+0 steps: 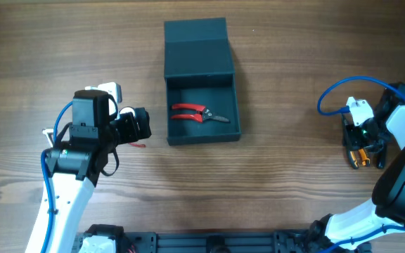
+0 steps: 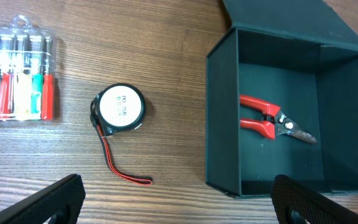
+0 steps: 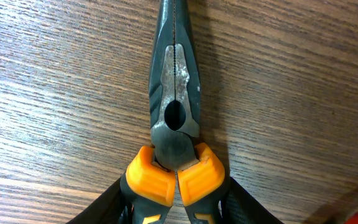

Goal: Pack container
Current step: 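Lower the right gripper and grasp the pliers by the handles, then carry the pliers into the box beside the shears and release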

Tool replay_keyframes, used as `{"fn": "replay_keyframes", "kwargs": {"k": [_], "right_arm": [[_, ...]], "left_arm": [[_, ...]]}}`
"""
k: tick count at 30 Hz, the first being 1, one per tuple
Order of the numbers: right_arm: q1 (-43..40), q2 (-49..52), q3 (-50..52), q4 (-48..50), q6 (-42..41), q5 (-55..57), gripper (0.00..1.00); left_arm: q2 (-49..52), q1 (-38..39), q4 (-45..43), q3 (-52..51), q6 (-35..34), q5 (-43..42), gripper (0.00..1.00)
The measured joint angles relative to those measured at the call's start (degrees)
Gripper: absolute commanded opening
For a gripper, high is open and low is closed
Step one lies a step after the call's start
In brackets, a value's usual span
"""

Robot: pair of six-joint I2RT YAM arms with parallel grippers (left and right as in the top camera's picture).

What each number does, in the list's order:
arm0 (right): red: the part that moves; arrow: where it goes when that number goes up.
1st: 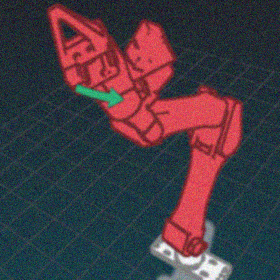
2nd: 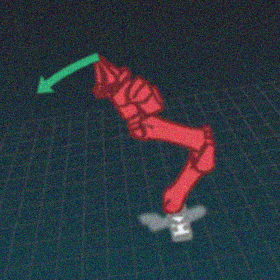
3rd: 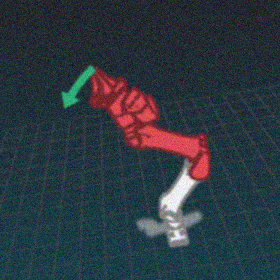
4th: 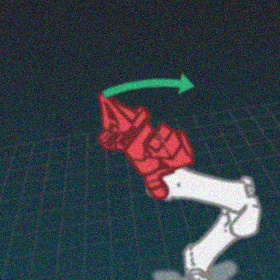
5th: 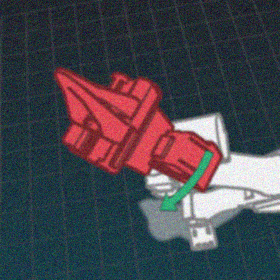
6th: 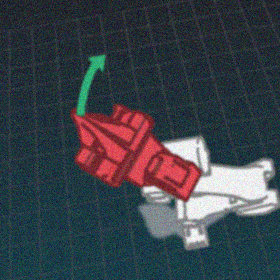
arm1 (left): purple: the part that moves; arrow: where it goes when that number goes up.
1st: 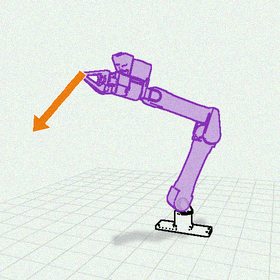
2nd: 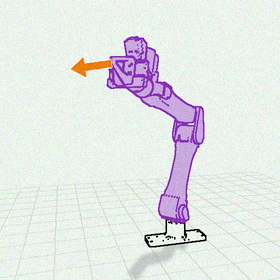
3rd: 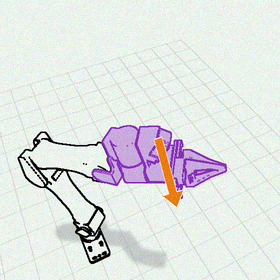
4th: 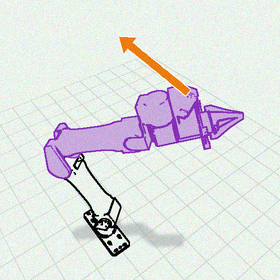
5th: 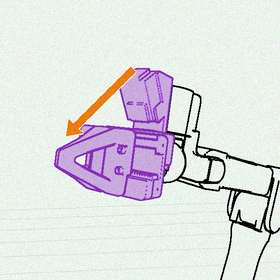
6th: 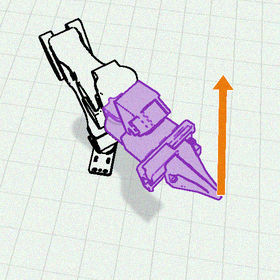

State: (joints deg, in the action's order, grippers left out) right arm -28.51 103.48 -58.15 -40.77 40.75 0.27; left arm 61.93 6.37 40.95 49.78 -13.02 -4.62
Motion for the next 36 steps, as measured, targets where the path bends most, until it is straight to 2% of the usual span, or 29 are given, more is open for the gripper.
{"fn": "replay_keyframes", "kwargs": {"k": [5,9,10,28,34,36], "right_arm": [[0.00,0.00,0.00,0.07,0.00,0.00,0.25],[0.00,0.00,0.00,0.13,0.00,0.00,0.06],[0.00,0.00,0.00,0.15,0.00,-0.02,0.04],[1.57,1.44,-2.89,0.98,-10.47,1.79,0.04],[8.70,2.58,-11.74,-2.36,-16.44,2.36,0.04],[13.07,2.86,-20.06,-6.51,-20.72,1.88,0.04]], "left_arm": [[0.00,0.00,0.00,0.00,0.00,0.00,1.00],[0.00,0.00,0.00,0.00,0.00,-0.02,1.00],[0.00,0.00,0.00,0.00,0.00,0.00,1.00],[0.00,0.00,-0.90,0.00,0.00,0.00,1.00],[0.00,0.00,-1.66,0.00,0.00,-0.02,1.00],[0.00,0.00,-1.73,0.00,0.00,-0.02,1.00]]}}
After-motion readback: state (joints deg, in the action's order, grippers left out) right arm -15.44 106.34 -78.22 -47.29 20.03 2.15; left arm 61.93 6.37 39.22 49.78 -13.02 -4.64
